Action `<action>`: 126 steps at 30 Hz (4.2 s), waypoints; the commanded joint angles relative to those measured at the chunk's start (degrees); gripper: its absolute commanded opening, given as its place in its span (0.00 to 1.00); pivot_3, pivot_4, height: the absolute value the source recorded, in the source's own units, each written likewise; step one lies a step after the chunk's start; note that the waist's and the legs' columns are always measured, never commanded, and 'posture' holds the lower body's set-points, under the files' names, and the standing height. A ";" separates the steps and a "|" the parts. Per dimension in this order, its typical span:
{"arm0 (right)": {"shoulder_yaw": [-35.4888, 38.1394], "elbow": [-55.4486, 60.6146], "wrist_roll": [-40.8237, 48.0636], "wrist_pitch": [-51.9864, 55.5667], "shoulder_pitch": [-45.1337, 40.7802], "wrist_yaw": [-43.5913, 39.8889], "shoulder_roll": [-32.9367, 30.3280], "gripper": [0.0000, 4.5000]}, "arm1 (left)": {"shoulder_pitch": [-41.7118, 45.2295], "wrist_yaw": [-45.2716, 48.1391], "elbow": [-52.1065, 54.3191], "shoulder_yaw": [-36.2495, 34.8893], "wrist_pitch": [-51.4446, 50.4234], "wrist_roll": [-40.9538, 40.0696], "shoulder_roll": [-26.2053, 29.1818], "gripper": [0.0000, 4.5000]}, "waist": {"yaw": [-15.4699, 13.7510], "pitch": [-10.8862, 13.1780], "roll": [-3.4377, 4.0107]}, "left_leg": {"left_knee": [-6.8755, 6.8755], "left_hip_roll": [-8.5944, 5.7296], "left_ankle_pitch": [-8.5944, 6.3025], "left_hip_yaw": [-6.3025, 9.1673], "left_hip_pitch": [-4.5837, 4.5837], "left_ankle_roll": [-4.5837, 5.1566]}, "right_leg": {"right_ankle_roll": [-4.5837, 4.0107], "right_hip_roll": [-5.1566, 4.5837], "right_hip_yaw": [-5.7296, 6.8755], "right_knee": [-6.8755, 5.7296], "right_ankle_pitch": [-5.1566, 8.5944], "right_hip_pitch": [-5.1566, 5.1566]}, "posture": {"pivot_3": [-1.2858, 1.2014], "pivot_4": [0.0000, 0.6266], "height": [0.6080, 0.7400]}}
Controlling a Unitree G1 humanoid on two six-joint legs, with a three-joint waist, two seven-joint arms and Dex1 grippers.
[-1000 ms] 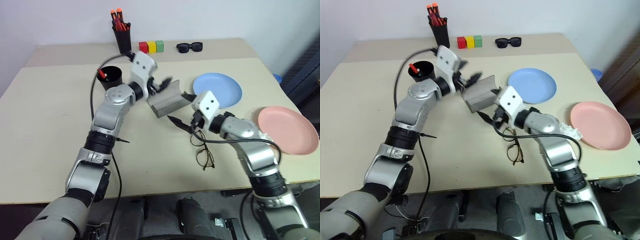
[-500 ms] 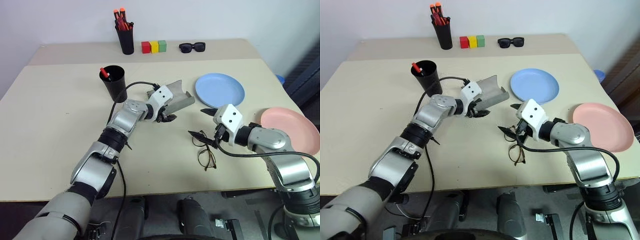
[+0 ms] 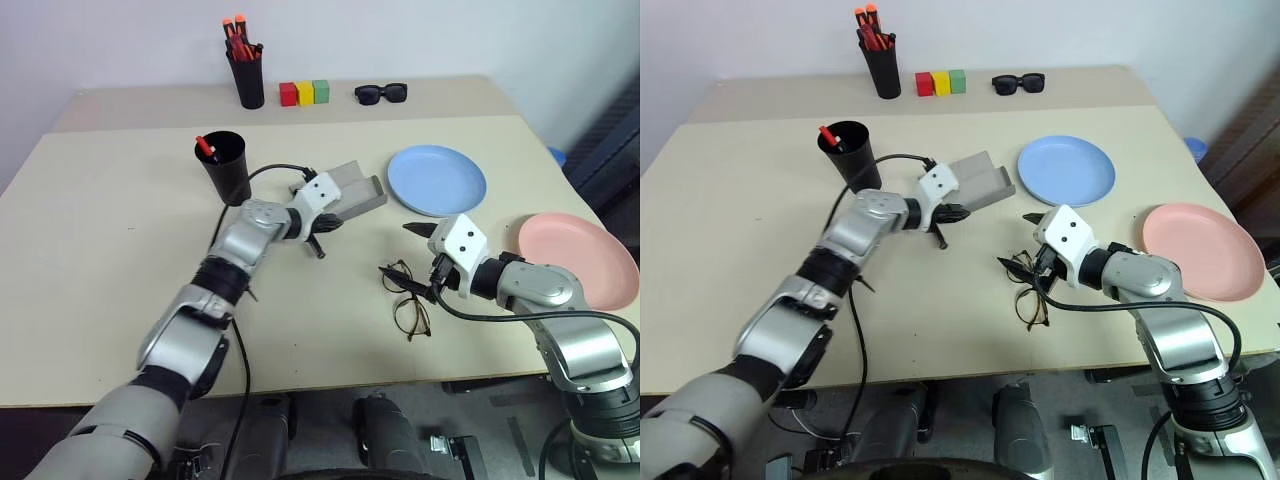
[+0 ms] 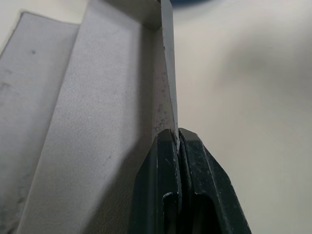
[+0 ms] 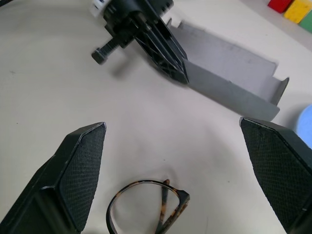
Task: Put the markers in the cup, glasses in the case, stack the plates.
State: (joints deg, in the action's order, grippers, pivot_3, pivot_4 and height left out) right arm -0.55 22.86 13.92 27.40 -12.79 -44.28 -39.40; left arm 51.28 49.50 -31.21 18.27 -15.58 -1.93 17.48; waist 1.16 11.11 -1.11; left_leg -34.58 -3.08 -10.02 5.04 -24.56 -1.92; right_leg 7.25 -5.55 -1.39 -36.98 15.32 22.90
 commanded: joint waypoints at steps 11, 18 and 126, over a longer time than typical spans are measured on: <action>6.72 0.69 10.94 13.99 -0.67 0.98 -0.31 1.00 | -11.05 24.74 22.29 -0.72 -0.41 -5.25 17.78 0.01 | -1.06 0.01 0.02 | -0.10 0.05 -0.03 0.11 -0.04 0.06 | -0.25 -0.10 0.01 0.30 0.12 -0.19 | 0.52 0.24 1.00; 7.72 0.56 11.02 18.25 -0.13 2.15 -2.41 1.00 | -13.32 23.81 24.88 -1.29 -4.77 -5.26 17.47 0.20 | -0.75 0.01 0.02 | -0.10 0.06 -0.07 0.15 -0.08 0.15 | -0.23 -0.10 -0.01 0.40 0.11 -0.18 | 0.52 0.24 1.00; -0.40 13.43 -4.81 5.65 4.08 1.24 -0.29 0.85 | -0.96 -10.21 9.49 -7.08 -22.76 -11.88 3.29 0.00 | -1.56 -0.08 0.16 | -0.55 0.35 -0.12 -0.31 -0.70 0.21 | -0.01 0.11 0.38 0.63 -0.56 0.31 | 0.52 0.24 1.00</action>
State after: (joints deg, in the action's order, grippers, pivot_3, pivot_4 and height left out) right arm -3.25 33.09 9.17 34.42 -9.48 -44.49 -39.58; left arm 48.35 38.34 -20.69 10.79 -38.45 -14.64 20.92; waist -0.40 11.04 -0.95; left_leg -35.13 -2.73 -10.14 4.73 -25.26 -1.71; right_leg 7.25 -5.43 -1.03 -36.34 14.76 23.21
